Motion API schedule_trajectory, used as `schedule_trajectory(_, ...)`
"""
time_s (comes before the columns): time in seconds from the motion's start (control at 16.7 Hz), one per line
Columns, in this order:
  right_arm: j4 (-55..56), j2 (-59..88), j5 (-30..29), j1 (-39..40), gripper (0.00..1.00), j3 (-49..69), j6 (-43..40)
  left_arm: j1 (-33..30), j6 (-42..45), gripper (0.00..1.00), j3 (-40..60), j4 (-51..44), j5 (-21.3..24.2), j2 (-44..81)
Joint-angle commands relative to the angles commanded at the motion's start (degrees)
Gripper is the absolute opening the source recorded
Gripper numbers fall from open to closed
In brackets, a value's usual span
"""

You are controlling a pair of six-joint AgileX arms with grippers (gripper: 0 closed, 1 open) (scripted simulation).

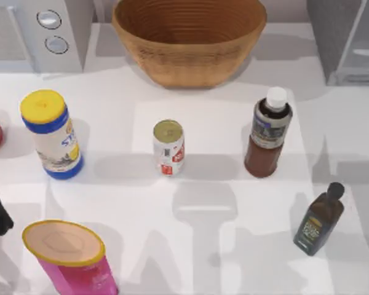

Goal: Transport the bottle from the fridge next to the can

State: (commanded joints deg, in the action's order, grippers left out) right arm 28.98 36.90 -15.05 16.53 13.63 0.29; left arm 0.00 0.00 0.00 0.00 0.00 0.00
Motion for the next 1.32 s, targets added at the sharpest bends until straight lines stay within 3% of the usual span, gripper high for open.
schedule_trajectory(0.3,-17.7,-22.4,9.5,-10.0,1.0,-8.4,0.0,0.0,0.0,1.0,0.0,0.0,0.0,0.0)
schedule_trajectory(0.54,-26.6,-33.9,14.0,-15.2,1.0,-12.6,-0.2,0.0,0.0,1.0,0.0,0.0,0.0,0.0)
schedule_trajectory(1.08,-29.5,-37.3,14.9,-16.4,1.0,-13.0,-0.3,0.0,0.0,1.0,0.0,0.0,0.0,0.0)
schedule_trajectory(1.32,-38.0,-43.3,14.9,-16.5,1.0,-8.0,-0.4,0.0,0.0,1.0,0.0,0.0,0.0,0.0)
